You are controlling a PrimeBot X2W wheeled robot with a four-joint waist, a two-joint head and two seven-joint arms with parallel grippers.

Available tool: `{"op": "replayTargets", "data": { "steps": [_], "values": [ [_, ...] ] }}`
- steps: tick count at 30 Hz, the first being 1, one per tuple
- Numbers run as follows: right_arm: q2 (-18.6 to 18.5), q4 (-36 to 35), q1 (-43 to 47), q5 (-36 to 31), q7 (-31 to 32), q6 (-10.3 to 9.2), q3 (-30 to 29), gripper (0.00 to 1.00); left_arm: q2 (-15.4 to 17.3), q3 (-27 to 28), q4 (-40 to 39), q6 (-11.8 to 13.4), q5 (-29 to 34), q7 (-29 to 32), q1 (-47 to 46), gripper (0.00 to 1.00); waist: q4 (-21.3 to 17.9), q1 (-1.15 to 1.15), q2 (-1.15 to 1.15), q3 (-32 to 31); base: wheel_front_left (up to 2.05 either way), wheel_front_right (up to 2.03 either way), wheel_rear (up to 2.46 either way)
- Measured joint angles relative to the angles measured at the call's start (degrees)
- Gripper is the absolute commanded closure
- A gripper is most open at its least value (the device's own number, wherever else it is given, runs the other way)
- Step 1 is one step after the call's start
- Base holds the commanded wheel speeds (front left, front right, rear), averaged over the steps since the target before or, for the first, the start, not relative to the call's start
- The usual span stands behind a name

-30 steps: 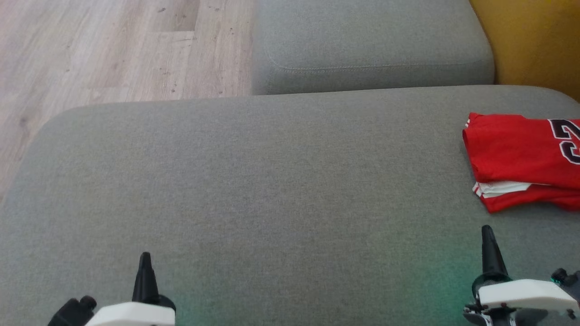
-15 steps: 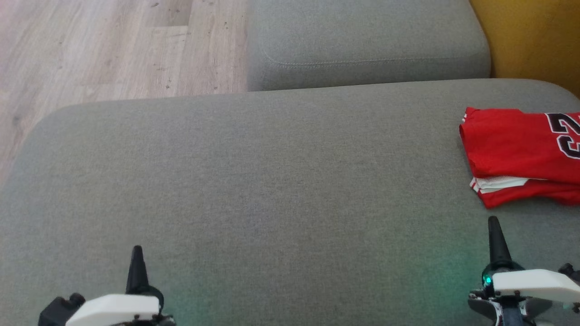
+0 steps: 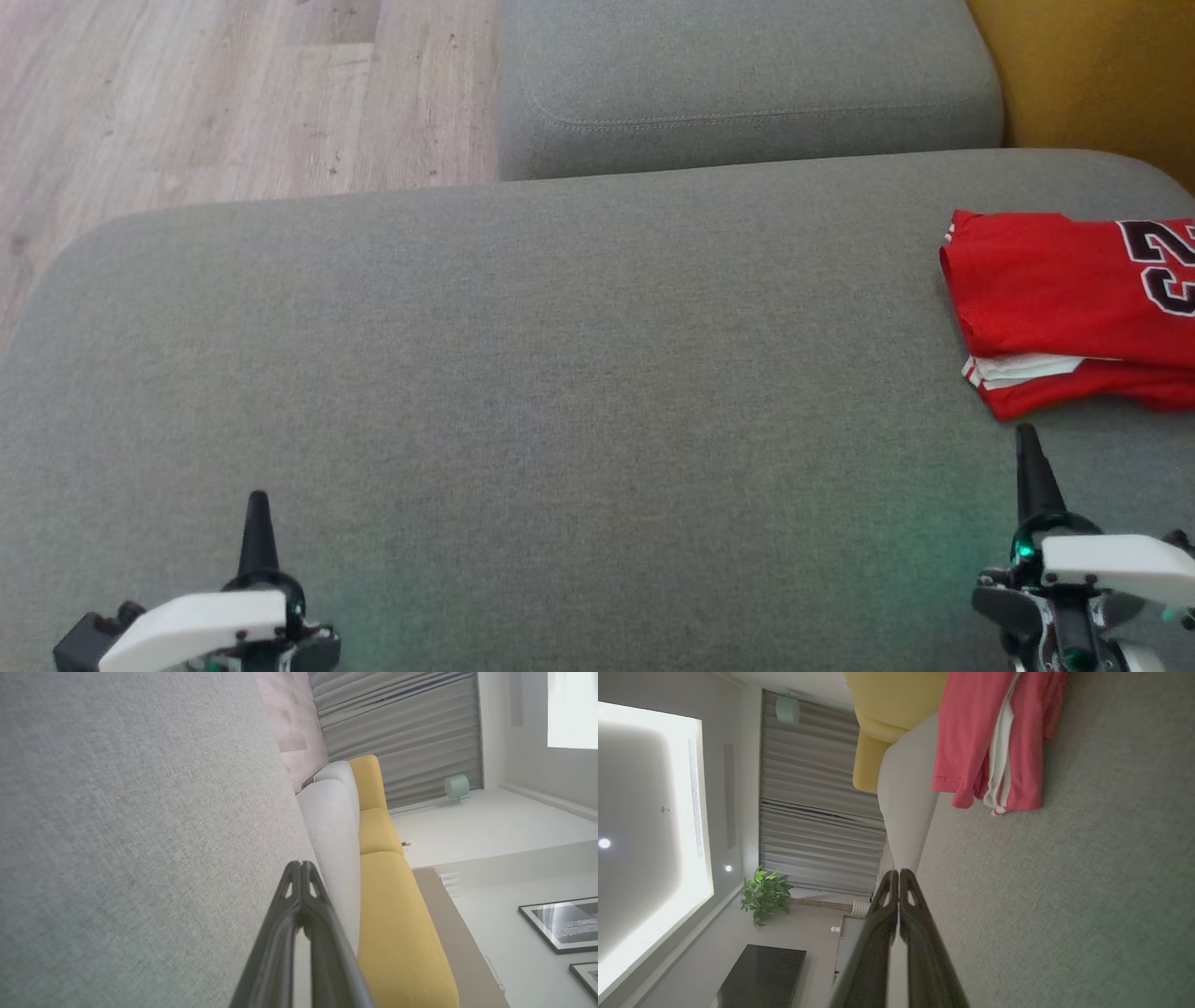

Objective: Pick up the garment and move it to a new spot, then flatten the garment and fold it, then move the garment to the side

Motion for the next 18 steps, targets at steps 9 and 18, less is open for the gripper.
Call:
{"op": "replayTargets", "data": {
  "steps": [9, 18],
  "values": [
    [-0.01, 0.3, -0.7, 5.79, 1.46, 0.0, -1.01, 1.0, -0.03, 1.48, 0.23, -0.76, -5.82, 1.53, -1.85, 1.0, -0.52, 0.0, 0.0, 0.52, 0.0, 0.0, 0.0],
    [-0.04, 0.34, -2.41, 11.4, 2.79, 0.0, -1.96, 1.0, -0.09, 2.85, 0.79, -1.67, -11.63, 2.98, -2.92, 1.0, -1.02, 0.0, 0.0, 1.03, 0.0, 0.0, 0.0]
  ]
}}
